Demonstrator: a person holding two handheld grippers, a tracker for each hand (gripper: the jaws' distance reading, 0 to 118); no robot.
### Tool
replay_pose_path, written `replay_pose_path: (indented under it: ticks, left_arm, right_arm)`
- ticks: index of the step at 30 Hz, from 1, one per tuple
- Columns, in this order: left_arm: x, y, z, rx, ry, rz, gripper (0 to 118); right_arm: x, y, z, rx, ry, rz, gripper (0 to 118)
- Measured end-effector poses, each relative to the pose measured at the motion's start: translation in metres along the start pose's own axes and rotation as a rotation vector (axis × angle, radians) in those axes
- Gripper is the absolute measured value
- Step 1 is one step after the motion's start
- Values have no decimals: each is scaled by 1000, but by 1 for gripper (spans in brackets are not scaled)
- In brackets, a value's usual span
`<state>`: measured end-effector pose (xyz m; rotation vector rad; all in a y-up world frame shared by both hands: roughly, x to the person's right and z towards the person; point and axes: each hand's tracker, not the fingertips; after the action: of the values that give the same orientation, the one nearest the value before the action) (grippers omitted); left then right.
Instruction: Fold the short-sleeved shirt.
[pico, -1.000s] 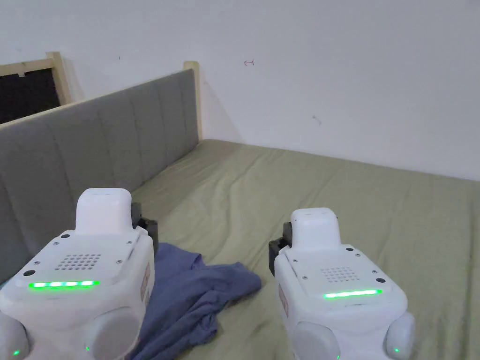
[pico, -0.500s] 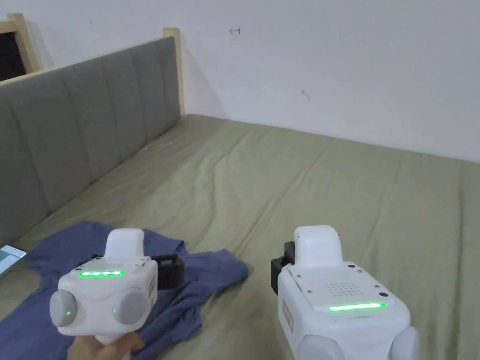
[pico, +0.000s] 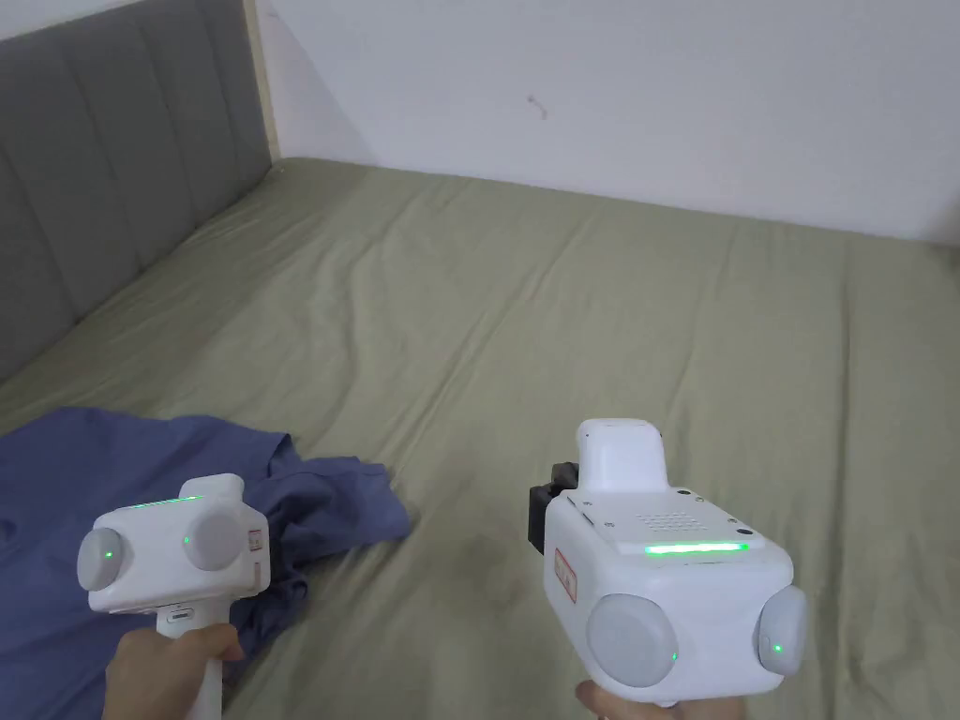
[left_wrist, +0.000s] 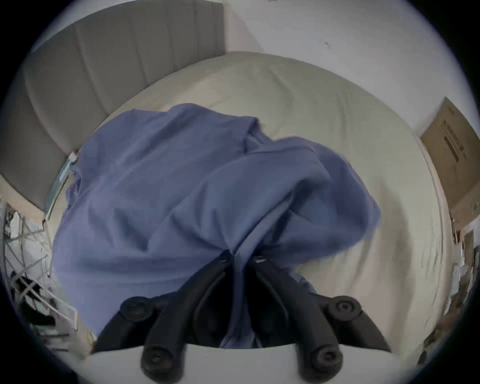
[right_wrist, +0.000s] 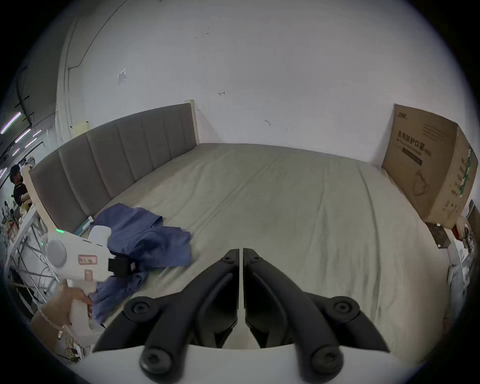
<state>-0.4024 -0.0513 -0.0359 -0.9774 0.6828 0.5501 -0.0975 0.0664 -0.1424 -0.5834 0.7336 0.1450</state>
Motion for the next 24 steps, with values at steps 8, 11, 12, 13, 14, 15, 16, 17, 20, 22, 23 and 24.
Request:
replay_pose_path:
  ticks: [8,11,12,13,14,15,16,17,20,22,23,24]
  left_arm:
    - [26,29,73,131,-69,-67,7]
    - [57,50,112,178,-200,-38,7]
    - [72,55,125,208,-235,-52,7]
    - [95,59,137,231,-281,-104,7]
    - [122,61,150,244,-326,-148,7]
    - [145,62,160,254,-358,-173,7]
    - [172,62,167,260,-406,-208,7]
    - [198,58,175,259,-480,-224,7]
    - [281,31,187,188,-673,-306,7]
    - [326,6,186,133,-774,-367,7]
    - [347,-10,181,100,-801,-375,7]
    - [364,-26,174,59,-806,-394,7]
  right_arm:
    - [33,-2,21,31,-29,-43,3]
    - [50,1,35,58,-48,-92,3]
    - [56,2,39,64,-59,-104,3]
    - [63,3,45,74,-70,-116,3]
    - [71,3,51,90,-87,-130,3]
    - [79,4,57,99,-107,-140,3]
    - [89,4,64,113,-136,-152,3]
    - [99,4,72,130,-164,-164,3]
    - [133,4,95,166,-257,-209,3]
    - [157,3,114,186,-311,-243,3]
    - [170,2,122,193,-345,-258,3]
    - [181,1,131,199,-373,-268,3]
